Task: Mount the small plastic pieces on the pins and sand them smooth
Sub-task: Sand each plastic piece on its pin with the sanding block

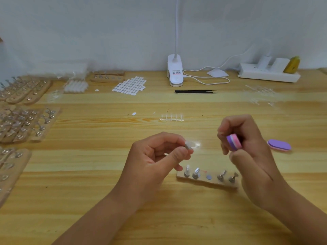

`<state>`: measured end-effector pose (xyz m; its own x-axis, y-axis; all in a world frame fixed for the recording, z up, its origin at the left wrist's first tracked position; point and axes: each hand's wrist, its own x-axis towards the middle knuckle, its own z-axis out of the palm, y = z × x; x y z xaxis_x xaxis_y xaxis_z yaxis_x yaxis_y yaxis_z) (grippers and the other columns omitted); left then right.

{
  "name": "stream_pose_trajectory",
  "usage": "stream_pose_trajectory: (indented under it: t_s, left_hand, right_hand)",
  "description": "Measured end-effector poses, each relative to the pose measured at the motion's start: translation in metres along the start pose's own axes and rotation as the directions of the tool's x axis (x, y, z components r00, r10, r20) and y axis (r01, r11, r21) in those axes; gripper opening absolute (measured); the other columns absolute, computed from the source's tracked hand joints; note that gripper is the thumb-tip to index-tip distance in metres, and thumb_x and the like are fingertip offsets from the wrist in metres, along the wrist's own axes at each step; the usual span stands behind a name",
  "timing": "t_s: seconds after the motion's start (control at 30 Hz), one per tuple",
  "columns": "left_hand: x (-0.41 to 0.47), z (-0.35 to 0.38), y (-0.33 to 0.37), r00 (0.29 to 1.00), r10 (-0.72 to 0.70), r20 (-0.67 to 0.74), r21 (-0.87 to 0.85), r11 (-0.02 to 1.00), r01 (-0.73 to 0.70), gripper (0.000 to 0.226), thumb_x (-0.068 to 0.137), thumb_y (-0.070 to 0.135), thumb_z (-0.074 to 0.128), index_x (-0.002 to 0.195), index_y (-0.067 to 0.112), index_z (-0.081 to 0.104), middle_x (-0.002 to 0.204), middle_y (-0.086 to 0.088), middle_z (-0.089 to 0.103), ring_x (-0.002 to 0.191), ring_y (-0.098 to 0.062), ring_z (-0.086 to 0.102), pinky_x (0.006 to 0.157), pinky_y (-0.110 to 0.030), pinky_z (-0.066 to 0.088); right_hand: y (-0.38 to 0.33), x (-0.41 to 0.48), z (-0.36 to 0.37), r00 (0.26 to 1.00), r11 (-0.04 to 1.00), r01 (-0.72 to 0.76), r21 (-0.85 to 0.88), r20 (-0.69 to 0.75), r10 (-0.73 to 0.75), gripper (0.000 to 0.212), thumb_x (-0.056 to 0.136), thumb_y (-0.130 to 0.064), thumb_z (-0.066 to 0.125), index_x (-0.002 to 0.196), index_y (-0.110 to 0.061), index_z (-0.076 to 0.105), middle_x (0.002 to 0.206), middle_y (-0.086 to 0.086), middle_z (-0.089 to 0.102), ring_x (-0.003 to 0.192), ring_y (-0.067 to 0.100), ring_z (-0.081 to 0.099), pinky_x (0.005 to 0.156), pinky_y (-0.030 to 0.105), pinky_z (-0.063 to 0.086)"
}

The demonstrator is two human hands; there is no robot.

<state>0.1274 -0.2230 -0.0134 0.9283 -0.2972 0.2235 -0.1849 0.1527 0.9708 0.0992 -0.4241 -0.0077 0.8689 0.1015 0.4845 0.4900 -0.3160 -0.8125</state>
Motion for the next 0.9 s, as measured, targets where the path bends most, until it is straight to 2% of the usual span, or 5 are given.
stream_pose_trajectory:
  t_s: [0.13, 0.27, 0.67, 0.83, 0.9]
  left_hand:
    - [0.0, 0.0, -0.001, 0.998, 0.007, 0.064, 0.005, 1.0, -0.007, 0.01, 0.084, 0.009, 0.067, 0.091, 0.004, 0.072, 0.084, -0.01, 0.074, 0.081, -0.024, 0.072, 0.061, -0.029, 0.057]
    - [0.0, 0.0, -0.001, 0.996, 0.0, 0.091, 0.005, 1.0, 0.0, 0.009, 0.086, 0.009, 0.067, 0.092, 0.008, 0.073, 0.081, -0.008, 0.074, 0.078, -0.021, 0.071, 0.061, -0.03, 0.055]
    - [0.002, -0.003, -0.005, 1.0, -0.024, -0.015, 0.008, 1.0, 0.024, 0.009, 0.084, 0.014, 0.071, 0.09, 0.008, 0.073, 0.083, -0.01, 0.075, 0.077, -0.025, 0.072, 0.07, -0.029, 0.058]
    - [0.003, -0.006, -0.004, 0.996, -0.033, -0.083, 0.031, 0.999, 0.035, 0.011, 0.081, 0.017, 0.075, 0.09, 0.011, 0.073, 0.084, -0.011, 0.075, 0.077, -0.024, 0.071, 0.07, -0.03, 0.058]
    - [0.002, -0.006, -0.003, 0.997, -0.03, -0.076, 0.039, 0.999, 0.033, 0.009, 0.081, 0.015, 0.072, 0.089, 0.011, 0.073, 0.084, -0.01, 0.075, 0.078, -0.024, 0.071, 0.07, -0.029, 0.058]
  right_hand:
    - [-0.002, 0.003, 0.005, 0.989, 0.971, 0.123, -0.204, 0.111, -0.102, 0.025, 0.085, -0.022, 0.054, 0.11, -0.026, 0.06, 0.077, -0.019, 0.04, 0.071, 0.009, 0.047, 0.068, 0.014, 0.038]
    - [0.001, 0.005, 0.006, 0.965, 0.925, 0.257, -0.28, 0.12, -0.232, 0.02, 0.092, -0.02, 0.063, 0.111, -0.021, 0.065, 0.083, -0.025, 0.041, 0.074, -0.003, 0.045, 0.073, 0.008, 0.036]
    - [0.002, 0.008, 0.001, 0.968, 0.903, 0.248, -0.349, 0.072, -0.238, 0.015, 0.093, -0.018, 0.061, 0.105, -0.017, 0.071, 0.083, -0.025, 0.044, 0.075, -0.004, 0.047, 0.072, 0.008, 0.037]
    - [-0.006, 0.014, -0.024, 0.939, 0.85, 0.256, -0.461, 0.326, -0.106, 0.009, 0.09, -0.022, 0.068, 0.095, -0.019, 0.074, 0.073, -0.018, 0.051, 0.071, 0.007, 0.051, 0.079, 0.024, 0.04]
    - [-0.01, 0.013, -0.037, 0.913, 0.813, 0.277, -0.512, 0.405, -0.057, 0.007, 0.088, -0.024, 0.068, 0.092, -0.024, 0.074, 0.07, -0.019, 0.049, 0.069, 0.006, 0.05, 0.08, 0.022, 0.037]
